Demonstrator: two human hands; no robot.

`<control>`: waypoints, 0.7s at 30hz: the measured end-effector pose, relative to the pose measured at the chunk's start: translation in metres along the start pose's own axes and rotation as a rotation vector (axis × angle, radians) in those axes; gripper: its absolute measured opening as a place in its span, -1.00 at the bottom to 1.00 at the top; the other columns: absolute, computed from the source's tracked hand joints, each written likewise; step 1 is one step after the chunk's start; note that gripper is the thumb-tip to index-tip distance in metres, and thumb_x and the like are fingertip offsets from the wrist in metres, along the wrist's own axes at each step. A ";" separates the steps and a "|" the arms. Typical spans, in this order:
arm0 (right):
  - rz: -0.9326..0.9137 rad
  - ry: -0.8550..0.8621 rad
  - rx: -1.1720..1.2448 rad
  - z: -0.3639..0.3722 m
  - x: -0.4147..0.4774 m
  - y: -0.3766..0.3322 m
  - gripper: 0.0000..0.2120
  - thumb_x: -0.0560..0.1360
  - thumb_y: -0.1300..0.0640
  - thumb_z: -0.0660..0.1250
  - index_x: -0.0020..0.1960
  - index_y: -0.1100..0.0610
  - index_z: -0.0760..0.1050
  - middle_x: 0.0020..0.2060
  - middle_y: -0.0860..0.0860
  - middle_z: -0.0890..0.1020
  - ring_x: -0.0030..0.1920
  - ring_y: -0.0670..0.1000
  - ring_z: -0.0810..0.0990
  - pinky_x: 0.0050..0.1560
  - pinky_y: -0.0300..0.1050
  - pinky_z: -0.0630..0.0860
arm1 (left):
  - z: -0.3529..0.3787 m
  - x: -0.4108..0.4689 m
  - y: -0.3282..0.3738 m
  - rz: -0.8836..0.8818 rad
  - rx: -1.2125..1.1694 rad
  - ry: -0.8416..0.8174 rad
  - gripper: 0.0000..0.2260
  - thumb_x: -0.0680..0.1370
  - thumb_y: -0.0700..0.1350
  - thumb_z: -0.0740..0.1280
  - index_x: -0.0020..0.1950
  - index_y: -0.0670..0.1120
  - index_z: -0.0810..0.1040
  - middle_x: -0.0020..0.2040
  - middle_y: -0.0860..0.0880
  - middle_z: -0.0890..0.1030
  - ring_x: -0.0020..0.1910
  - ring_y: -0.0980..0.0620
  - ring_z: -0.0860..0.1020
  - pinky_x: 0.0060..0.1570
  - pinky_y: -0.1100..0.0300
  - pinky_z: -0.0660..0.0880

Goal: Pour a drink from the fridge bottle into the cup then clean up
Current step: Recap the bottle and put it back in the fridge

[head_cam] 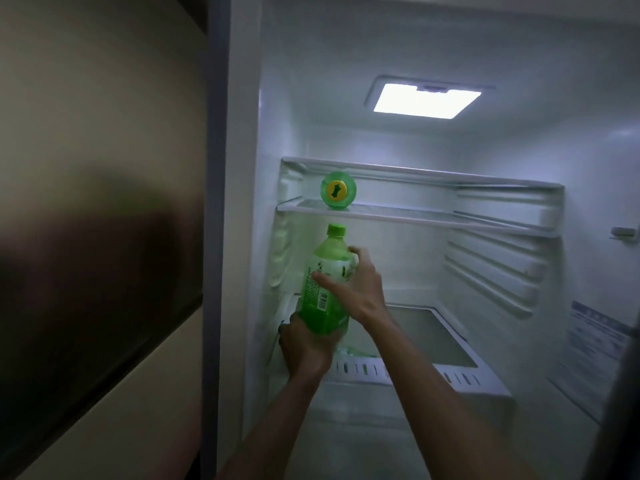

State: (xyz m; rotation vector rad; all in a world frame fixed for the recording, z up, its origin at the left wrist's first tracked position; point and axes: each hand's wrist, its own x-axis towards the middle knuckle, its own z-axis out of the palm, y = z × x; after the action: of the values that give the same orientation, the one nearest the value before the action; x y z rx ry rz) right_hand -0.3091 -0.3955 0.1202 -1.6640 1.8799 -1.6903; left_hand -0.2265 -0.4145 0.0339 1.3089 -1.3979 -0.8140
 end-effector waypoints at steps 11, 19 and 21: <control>0.037 0.006 -0.057 0.031 0.038 0.040 -0.07 0.07 -0.36 0.47 0.33 0.00 0.31 0.08 0.06 0.61 0.08 0.09 0.60 0.08 0.11 0.60 | 0.044 0.045 -0.027 0.019 0.031 0.050 -0.38 0.15 0.10 0.62 0.08 -0.17 0.57 0.01 -0.17 0.65 -0.02 -0.21 0.62 -0.08 -0.09 0.60; 0.031 -0.033 -0.115 0.036 0.051 0.048 -0.18 0.31 -0.17 0.55 0.42 0.05 0.25 0.18 0.10 0.48 0.17 0.08 0.50 0.19 0.07 0.51 | 0.056 0.063 -0.025 -0.016 0.043 0.039 -0.40 0.23 0.03 0.61 0.15 -0.16 0.49 0.09 -0.16 0.61 0.09 -0.21 0.58 -0.01 -0.12 0.59; 0.033 -0.038 -0.139 0.038 0.054 0.052 -0.19 0.33 -0.19 0.53 0.42 0.02 0.22 0.18 0.09 0.46 0.18 0.10 0.49 0.20 0.10 0.51 | 0.057 0.067 -0.023 -0.009 0.061 0.032 -0.38 0.25 0.01 0.61 0.20 -0.17 0.47 0.12 -0.18 0.60 0.13 -0.22 0.56 0.03 -0.13 0.57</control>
State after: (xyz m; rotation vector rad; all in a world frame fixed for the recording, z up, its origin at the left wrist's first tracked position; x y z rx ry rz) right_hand -0.3363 -0.4710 0.0959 -1.6901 2.0376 -1.5373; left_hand -0.2676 -0.4925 0.0116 1.3699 -1.4017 -0.7589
